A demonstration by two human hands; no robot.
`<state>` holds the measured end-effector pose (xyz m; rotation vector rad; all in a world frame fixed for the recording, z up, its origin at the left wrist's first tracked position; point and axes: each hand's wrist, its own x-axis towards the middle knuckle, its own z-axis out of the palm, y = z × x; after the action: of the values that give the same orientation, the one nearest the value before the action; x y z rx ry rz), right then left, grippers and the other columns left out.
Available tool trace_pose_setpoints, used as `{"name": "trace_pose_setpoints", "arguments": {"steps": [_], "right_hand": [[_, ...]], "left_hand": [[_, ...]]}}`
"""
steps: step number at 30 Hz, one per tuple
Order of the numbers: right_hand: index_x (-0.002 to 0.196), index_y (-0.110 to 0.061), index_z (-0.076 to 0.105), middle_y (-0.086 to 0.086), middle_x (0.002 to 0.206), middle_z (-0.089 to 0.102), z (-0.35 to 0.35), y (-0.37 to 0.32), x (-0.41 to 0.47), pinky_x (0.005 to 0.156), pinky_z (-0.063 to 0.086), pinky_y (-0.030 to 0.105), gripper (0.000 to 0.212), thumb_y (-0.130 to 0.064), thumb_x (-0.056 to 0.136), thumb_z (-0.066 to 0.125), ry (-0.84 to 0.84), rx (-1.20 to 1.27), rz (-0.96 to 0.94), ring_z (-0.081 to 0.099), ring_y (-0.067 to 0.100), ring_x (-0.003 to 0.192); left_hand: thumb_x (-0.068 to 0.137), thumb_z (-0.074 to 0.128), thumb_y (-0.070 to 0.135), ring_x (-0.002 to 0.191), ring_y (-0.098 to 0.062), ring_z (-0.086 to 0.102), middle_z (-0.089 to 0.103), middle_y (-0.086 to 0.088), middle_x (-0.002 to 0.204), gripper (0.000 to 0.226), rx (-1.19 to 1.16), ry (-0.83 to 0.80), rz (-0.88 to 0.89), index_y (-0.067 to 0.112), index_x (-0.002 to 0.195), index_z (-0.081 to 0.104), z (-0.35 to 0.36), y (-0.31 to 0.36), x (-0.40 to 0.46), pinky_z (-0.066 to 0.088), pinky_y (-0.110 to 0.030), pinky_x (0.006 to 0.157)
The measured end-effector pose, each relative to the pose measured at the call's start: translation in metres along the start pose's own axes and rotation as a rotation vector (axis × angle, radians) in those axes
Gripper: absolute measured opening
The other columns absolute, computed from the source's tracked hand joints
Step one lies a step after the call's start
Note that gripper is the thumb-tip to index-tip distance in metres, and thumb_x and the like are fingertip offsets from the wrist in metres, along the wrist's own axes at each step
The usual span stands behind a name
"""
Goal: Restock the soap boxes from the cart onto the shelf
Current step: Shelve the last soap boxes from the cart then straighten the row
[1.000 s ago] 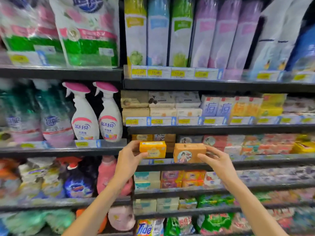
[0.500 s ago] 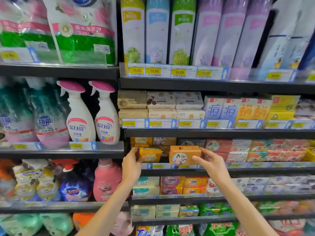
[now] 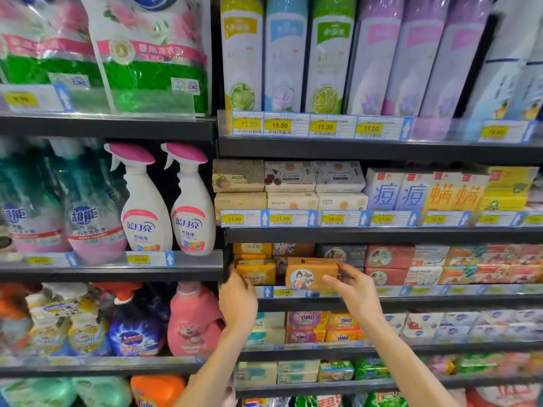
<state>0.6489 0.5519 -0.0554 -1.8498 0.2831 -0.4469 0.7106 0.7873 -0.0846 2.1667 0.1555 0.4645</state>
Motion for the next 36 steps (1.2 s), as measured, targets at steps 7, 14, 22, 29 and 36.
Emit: {"name": "trace_pose_setpoints", "arguments": {"steps": [7, 14, 22, 29, 36], "right_hand": [[0.133, -0.014, 0.06, -0.004, 0.109, 0.074, 0.021, -0.005, -0.001, 0.093, 0.057, 0.038, 0.06, -0.037, 0.08, 0.079, 0.038, -0.044, -0.027, 0.069, 0.008, 0.101], [0.128, -0.016, 0.064, -0.007, 0.108, 0.074, 0.033, -0.005, -0.007, 0.093, 0.057, 0.039, 0.053, -0.043, 0.083, 0.075, 0.135, -0.179, -0.074, 0.068, 0.005, 0.098], [0.123, -0.013, 0.061, -0.008, 0.108, 0.055, 0.052, -0.013, -0.018, 0.078, 0.047, 0.024, 0.037, -0.026, 0.09, 0.071, 0.21, -0.389, -0.166, 0.057, 0.011, 0.087], [0.114, -0.016, 0.052, 0.003, 0.1, 0.063, 0.064, -0.006, -0.025, 0.074, 0.056, 0.036, 0.036, -0.029, 0.088, 0.073, 0.274, -0.512, -0.17, 0.062, 0.023, 0.089], [0.106, -0.013, 0.063, 0.005, 0.105, 0.056, 0.067, 0.0, -0.017, 0.079, 0.054, 0.041, 0.028, -0.031, 0.087, 0.073, 0.313, -0.6, -0.176, 0.056, 0.026, 0.1]], "left_hand": [[0.099, 0.054, 0.014, 0.107, -0.041, 0.061, 0.069, -0.019, 0.109, 0.034, -0.1, 0.08, -0.12, 0.009, 0.132, 0.056, 0.009, 0.001, 0.003, 0.051, -0.046, 0.084], [0.102, 0.05, 0.018, 0.111, -0.039, 0.056, 0.066, -0.021, 0.115, 0.036, -0.161, 0.075, -0.054, 0.005, 0.136, 0.054, 0.011, -0.01, 0.002, 0.048, -0.044, 0.09], [0.102, 0.049, 0.039, 0.117, -0.031, 0.056, 0.062, -0.014, 0.124, 0.05, -0.181, -0.018, 0.026, 0.014, 0.145, 0.043, 0.001, -0.018, -0.008, 0.05, -0.044, 0.1], [0.099, 0.052, 0.048, 0.135, -0.021, 0.047, 0.047, -0.001, 0.147, 0.064, -0.216, -0.186, 0.054, 0.026, 0.154, 0.028, -0.012, -0.028, -0.01, 0.039, -0.031, 0.108], [0.1, 0.053, 0.042, 0.135, -0.006, 0.038, 0.041, 0.012, 0.141, 0.056, -0.157, -0.174, 0.187, 0.03, 0.15, 0.029, -0.027, -0.034, -0.028, 0.031, -0.022, 0.108]]}}
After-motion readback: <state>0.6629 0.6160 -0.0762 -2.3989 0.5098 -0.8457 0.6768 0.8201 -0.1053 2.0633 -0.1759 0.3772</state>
